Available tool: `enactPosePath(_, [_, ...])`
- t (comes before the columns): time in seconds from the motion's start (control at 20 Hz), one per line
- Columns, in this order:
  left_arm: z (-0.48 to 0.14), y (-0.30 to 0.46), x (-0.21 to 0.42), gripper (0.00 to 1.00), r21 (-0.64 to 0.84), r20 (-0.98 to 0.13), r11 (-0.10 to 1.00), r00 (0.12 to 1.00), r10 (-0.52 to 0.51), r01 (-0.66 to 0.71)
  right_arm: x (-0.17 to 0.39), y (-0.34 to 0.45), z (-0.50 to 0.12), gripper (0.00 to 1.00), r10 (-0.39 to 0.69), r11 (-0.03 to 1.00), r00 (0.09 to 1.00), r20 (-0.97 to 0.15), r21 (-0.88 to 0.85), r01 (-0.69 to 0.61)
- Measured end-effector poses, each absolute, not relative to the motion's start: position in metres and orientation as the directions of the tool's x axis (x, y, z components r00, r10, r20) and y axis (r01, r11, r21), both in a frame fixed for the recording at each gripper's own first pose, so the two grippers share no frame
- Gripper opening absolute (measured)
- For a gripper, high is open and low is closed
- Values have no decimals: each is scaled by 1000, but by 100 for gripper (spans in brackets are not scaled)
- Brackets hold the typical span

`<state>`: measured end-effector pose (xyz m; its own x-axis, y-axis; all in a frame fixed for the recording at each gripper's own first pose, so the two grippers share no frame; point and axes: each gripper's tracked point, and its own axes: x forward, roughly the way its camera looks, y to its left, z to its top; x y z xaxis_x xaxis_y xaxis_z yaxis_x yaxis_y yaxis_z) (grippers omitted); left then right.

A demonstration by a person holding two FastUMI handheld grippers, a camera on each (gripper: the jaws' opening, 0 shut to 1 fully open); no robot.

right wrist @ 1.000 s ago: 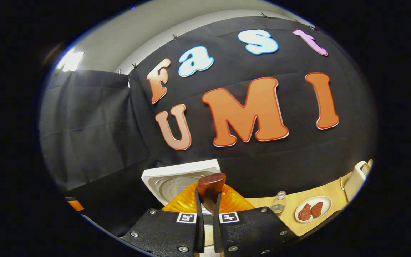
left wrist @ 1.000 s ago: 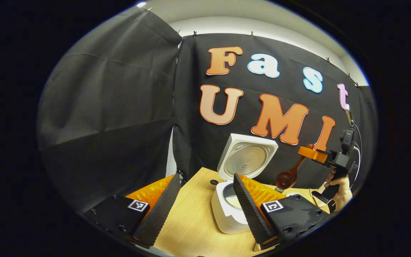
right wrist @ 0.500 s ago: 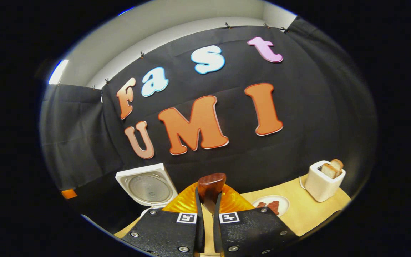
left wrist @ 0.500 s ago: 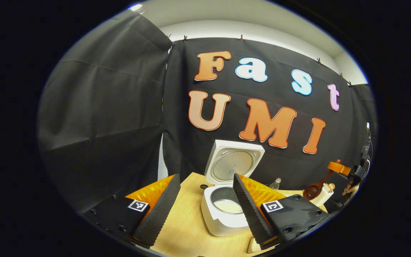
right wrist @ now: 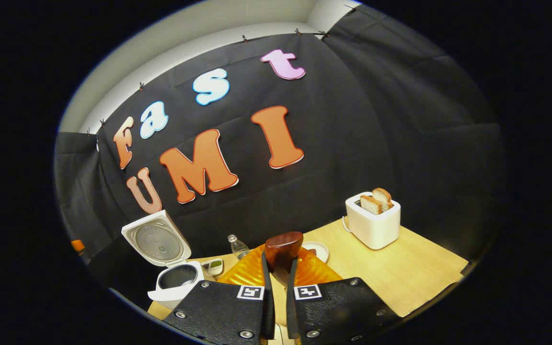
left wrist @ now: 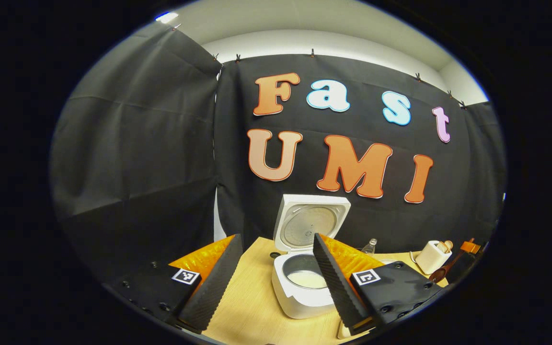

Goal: Close the left gripper, press the button to open the rice cooker; take a wooden spoon from the chopstick holder with the right hand, scoop a spoonful of rice and pour it into the rice cooker, then put the wooden spoon back into the chopstick holder.

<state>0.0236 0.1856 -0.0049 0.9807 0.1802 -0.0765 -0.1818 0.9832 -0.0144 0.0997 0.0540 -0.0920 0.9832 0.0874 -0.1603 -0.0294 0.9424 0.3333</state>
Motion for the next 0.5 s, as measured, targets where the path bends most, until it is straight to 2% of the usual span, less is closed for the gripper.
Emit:
enactPosePath(0.2, [-11, 183, 13, 100, -30, -101, 983, 979, 176, -180, 99, 47, -136, 8, 79, 933, 973, -218, 360, 5])
enactPosePath(0.5, [-16, 199, -8, 100, 5, -115, 973, 966, 230, -231, 114, 53, -205, 9, 85, 924, 947, -310, 379, 41])
